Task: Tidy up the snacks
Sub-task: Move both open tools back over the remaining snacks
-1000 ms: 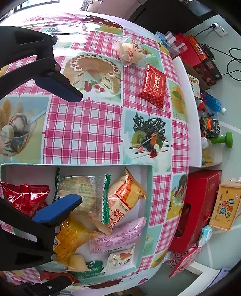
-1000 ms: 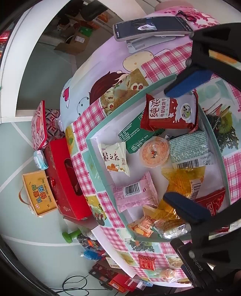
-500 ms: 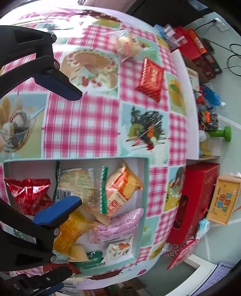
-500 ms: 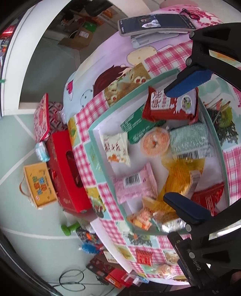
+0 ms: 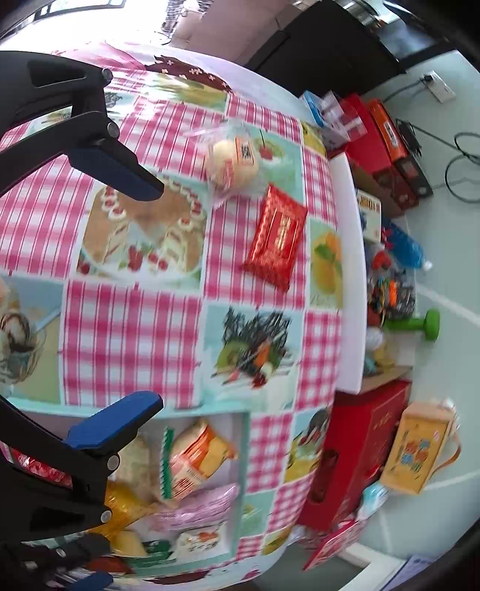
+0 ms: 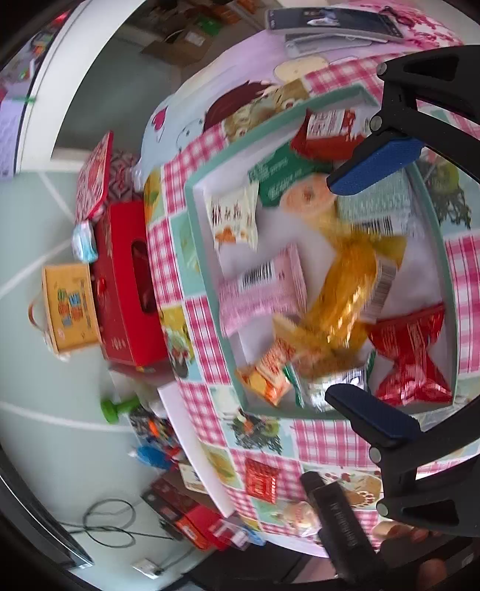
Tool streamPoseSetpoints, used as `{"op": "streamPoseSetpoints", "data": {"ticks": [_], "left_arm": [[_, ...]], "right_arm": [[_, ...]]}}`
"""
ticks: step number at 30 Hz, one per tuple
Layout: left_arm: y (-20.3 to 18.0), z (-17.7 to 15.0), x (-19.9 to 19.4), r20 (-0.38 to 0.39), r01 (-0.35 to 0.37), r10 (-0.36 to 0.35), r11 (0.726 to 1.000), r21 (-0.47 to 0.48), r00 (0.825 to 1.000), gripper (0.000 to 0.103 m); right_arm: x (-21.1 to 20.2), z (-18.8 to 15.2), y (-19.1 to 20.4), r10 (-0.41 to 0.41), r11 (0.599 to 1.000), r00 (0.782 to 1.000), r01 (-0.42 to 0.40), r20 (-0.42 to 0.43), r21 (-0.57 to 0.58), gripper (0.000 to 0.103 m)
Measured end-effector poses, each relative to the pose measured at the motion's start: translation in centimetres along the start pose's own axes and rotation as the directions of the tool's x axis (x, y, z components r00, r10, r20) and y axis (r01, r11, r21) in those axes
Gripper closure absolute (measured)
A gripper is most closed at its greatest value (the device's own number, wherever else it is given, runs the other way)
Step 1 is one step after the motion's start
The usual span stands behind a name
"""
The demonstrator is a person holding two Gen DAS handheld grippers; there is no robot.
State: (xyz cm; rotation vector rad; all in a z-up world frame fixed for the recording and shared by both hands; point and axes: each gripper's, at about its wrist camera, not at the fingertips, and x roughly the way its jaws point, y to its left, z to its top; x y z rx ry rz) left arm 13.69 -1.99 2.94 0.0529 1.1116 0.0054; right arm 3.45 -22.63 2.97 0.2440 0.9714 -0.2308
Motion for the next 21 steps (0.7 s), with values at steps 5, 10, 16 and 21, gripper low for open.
{"op": "streamPoseSetpoints", "data": {"ticks": [5,10,16,21], "left_arm": [[2.2,0.6,0.1,0.006,0.011,-0.011,0.999,-0.039,1.0,0.001],[3.8,0.9,0.3,0.008,-0.019,0.02,0.998,-0.061,1.0,0.001],[6.3,1.1,1.0,-0.006,-0.026,0.025,0.994,-0.103,1.0,0.001],[8.3,1.4,1.6,-0.016,-0.034,0.032,0.989,-0.141,0.999,0.001]], "right_arm": [[0.5,-0.1,2.8,0.012,0.998,1.0,-0.013,-0.012,-0.059,0.0],[0.8,0.2,5.6,0.034,0.992,0.999,-0.036,-0.014,-0.118,0.0],[1.6,0.5,8.4,0.031,0.983,0.999,-0.035,-0.028,-0.181,0.0],[2.7,0.4,10.5,0.038,0.974,0.998,-0.048,-0.047,-0.223,0.0]]}}
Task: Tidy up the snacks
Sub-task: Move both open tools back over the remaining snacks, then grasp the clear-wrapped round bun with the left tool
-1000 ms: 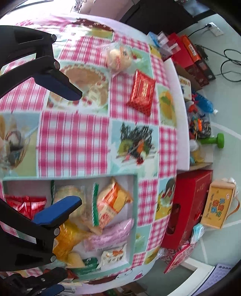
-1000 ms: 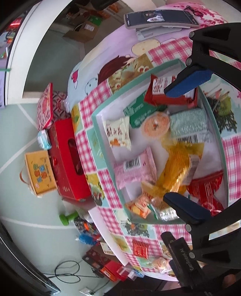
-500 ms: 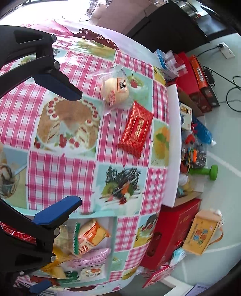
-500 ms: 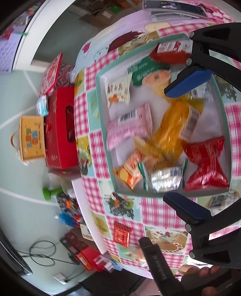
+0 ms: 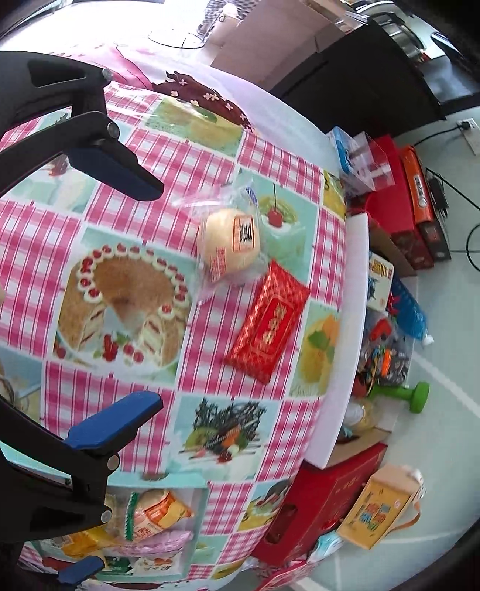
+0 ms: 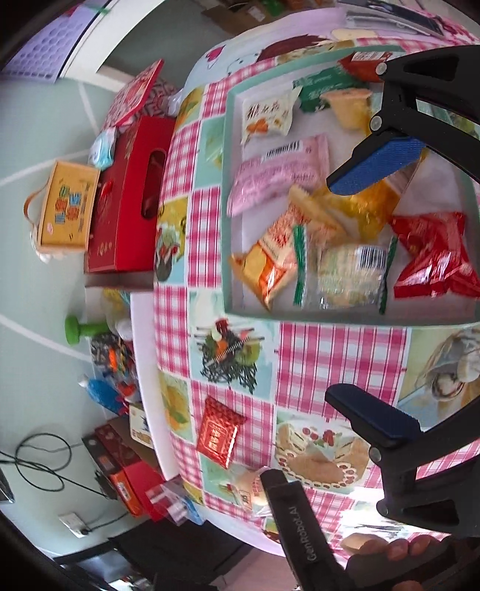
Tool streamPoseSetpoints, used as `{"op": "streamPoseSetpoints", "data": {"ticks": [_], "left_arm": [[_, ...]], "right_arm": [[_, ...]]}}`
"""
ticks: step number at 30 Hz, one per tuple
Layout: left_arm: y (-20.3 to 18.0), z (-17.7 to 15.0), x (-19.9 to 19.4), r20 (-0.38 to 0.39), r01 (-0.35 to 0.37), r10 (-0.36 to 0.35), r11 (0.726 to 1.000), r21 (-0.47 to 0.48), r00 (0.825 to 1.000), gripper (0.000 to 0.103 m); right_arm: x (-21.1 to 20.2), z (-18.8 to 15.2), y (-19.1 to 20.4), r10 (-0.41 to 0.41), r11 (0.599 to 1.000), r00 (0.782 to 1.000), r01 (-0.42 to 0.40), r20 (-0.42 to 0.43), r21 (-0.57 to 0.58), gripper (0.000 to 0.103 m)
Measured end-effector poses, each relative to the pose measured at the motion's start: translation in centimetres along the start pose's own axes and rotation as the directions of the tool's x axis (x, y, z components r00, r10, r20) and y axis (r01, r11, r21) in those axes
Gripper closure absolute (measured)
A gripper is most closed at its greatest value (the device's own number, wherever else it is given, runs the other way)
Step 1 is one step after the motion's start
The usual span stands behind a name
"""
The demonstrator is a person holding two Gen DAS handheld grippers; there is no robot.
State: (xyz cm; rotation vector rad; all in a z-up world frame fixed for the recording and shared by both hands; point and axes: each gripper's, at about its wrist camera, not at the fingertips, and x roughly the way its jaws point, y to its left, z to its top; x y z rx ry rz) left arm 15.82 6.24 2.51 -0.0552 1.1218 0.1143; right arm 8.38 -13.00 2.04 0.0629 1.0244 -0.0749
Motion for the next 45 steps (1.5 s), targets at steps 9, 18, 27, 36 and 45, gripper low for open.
{"op": "streamPoseSetpoints", "data": {"ticks": [9,18,27,36,45], "left_arm": [[3.1,0.9,1.6,-0.014,-0.008,0.007,0.999,-0.037,1.0,0.001],[6.2,2.8,3.5,-0.029,-0.027,0.026,0.999,-0.043,0.999,0.001],[7.7,4.0,6.2,-0.076,0.01,-0.014,0.998,-0.057,0.997,0.001],[7.6,4.6,8.4,-0.107,0.057,-0.065,0.995,-0.077,0.992,0.001],[6.8,5.1,9.6,-0.11,0.067,-0.073,0.996,-0.057,0.991,0.008]], "right_arm": [[1.8,0.9,3.4,0.037,0.997,0.999,-0.038,-0.025,-0.061,0.0],[4.1,3.1,6.7,0.085,0.99,0.995,-0.089,-0.045,-0.107,0.0],[8.2,5.0,9.8,0.105,0.981,0.989,-0.119,-0.101,-0.151,0.0],[12.5,7.4,13.0,0.123,0.959,0.985,-0.15,-0.123,-0.242,0.0],[14.5,8.9,16.2,0.11,0.926,0.985,-0.15,-0.133,-0.347,0.0]]}}
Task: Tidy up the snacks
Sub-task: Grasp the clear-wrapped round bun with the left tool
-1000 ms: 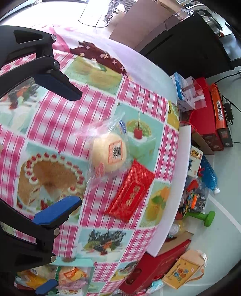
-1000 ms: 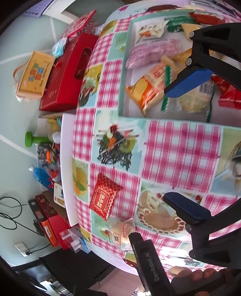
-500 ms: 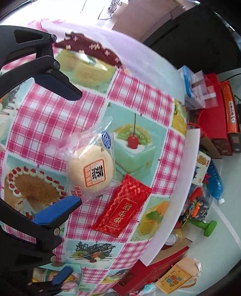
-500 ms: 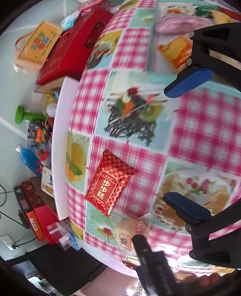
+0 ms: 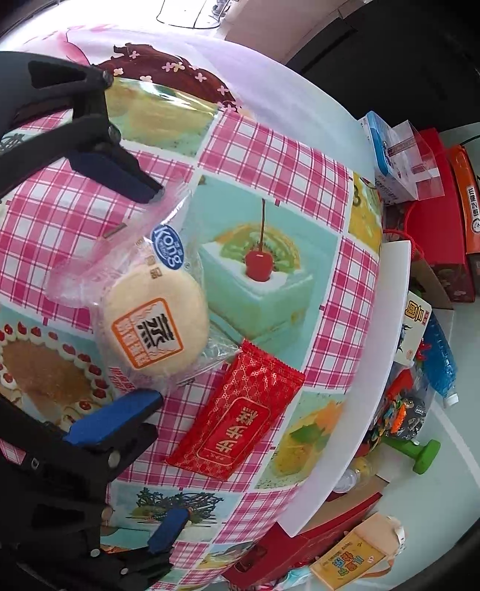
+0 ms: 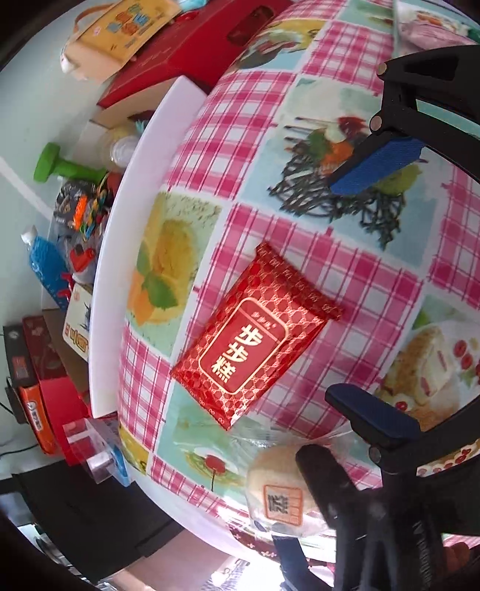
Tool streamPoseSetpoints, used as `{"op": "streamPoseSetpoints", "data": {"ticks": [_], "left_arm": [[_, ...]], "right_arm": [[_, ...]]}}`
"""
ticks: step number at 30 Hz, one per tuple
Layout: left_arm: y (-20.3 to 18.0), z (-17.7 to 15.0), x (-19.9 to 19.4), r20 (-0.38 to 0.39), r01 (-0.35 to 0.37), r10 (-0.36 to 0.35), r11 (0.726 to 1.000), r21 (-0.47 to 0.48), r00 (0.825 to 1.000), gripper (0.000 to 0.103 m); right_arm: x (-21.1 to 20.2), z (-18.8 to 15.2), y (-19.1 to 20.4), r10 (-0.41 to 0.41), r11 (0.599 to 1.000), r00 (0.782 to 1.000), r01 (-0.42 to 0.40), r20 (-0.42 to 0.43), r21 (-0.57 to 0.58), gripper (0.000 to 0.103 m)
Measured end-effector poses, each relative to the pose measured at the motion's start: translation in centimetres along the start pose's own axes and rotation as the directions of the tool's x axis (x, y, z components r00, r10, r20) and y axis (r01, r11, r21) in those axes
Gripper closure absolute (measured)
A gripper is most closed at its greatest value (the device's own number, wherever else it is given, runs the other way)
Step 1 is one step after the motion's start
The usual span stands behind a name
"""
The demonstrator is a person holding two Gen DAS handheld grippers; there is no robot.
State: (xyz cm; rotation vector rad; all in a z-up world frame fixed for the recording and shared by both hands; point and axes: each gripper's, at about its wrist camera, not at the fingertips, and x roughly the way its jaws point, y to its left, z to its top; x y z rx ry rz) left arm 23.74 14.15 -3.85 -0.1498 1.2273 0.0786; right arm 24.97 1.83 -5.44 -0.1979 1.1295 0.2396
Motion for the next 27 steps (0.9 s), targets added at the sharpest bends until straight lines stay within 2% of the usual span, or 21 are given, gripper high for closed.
{"op": "streamPoseSetpoints", "data": {"ticks": [2,5,17,25,27], "left_arm": [[0.2,0.1,0.2,-0.005,0.008,-0.008,1.0,-0.001,1.0,0.021],[0.3,0.3,0.3,-0.003,0.013,-0.013,1.0,0.004,1.0,0.028],[2.1,1.6,0.6,0.001,0.013,-0.013,1.0,0.024,1.0,0.03],[3.0,1.7,0.9,-0.004,0.036,-0.036,0.999,0.001,0.999,0.03],[3.1,1.7,0.9,-0.005,0.038,-0.038,0.999,-0.004,0.999,0.03]], "right_arm": [[0.3,0.4,0.6,-0.011,0.999,1.0,0.011,0.003,-0.038,0.0],[0.7,0.9,1.3,0.01,0.997,1.0,-0.009,0.005,-0.074,0.0],[1.7,3.1,4.0,0.011,0.974,0.999,0.0,0.046,-0.227,0.001],[1.5,3.1,4.4,0.058,0.967,0.996,-0.041,0.061,-0.252,0.016],[1.4,2.9,4.4,0.07,0.967,0.996,-0.054,0.059,-0.248,0.024]]}}
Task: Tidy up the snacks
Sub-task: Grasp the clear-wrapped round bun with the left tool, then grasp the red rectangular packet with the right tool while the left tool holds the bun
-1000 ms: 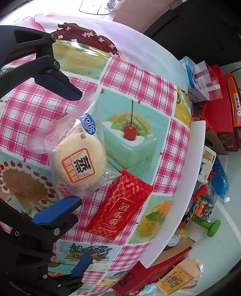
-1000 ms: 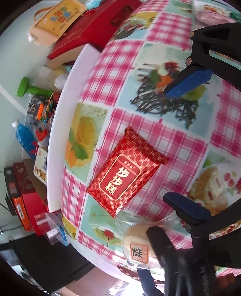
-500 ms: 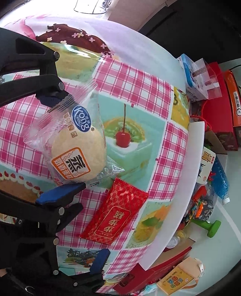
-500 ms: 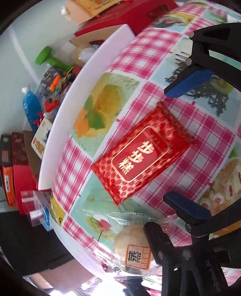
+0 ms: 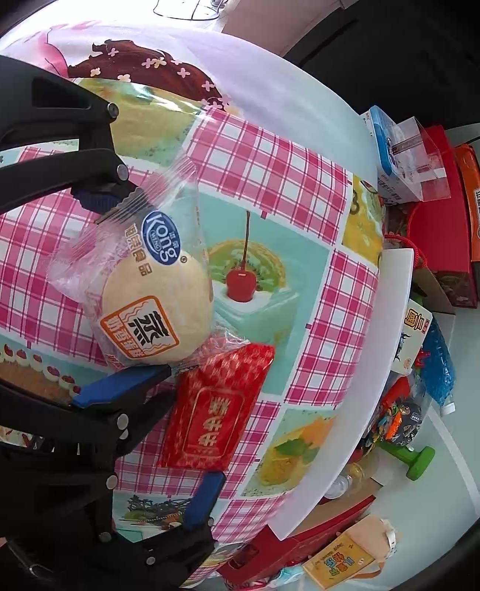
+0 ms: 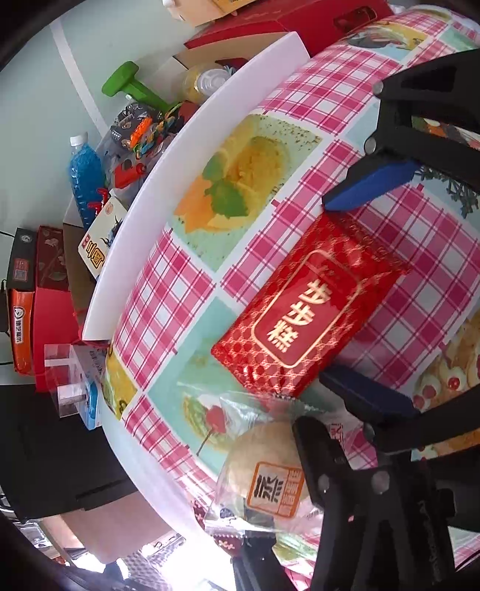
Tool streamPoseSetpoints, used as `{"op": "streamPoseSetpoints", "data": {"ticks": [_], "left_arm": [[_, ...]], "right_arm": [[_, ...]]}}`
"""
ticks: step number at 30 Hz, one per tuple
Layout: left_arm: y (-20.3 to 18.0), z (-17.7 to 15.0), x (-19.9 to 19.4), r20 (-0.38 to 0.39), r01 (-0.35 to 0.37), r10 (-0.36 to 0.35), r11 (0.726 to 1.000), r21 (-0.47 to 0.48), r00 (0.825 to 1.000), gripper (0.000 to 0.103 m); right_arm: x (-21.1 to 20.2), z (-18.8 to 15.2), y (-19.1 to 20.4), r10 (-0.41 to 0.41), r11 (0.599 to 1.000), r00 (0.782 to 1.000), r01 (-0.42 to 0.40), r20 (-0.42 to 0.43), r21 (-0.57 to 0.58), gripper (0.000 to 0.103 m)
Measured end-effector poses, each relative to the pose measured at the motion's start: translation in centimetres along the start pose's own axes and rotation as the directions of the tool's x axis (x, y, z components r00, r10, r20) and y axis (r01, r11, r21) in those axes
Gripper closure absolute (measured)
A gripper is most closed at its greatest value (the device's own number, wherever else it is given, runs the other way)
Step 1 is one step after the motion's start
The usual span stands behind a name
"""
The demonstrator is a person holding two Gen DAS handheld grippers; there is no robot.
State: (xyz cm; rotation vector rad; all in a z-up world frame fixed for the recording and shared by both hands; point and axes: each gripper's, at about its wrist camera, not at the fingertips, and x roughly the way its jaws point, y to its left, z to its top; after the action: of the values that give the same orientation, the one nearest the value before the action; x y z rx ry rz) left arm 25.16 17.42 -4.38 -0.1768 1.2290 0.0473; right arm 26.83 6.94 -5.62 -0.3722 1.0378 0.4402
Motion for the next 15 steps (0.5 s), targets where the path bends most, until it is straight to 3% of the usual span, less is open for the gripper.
{"op": "streamPoseSetpoints", "data": {"ticks": [3,6,15], "left_arm": [[0.0,-0.2,0.0,-0.002,0.003,-0.003,1.0,-0.009,1.0,0.03],[-0.2,-0.4,-0.1,0.0,-0.002,0.002,1.0,-0.008,1.0,0.03],[0.6,-0.2,-0.6,0.009,-0.05,0.05,0.999,-0.017,0.999,0.031]], "right_arm": [[-0.7,-0.3,0.4,0.008,1.0,1.0,-0.008,0.004,0.003,0.041],[-1.2,-0.6,0.7,0.002,1.0,1.0,-0.002,0.0,0.011,0.048],[-1.8,-0.9,-0.3,-0.028,0.999,0.999,0.028,-0.026,0.021,0.05]]}}
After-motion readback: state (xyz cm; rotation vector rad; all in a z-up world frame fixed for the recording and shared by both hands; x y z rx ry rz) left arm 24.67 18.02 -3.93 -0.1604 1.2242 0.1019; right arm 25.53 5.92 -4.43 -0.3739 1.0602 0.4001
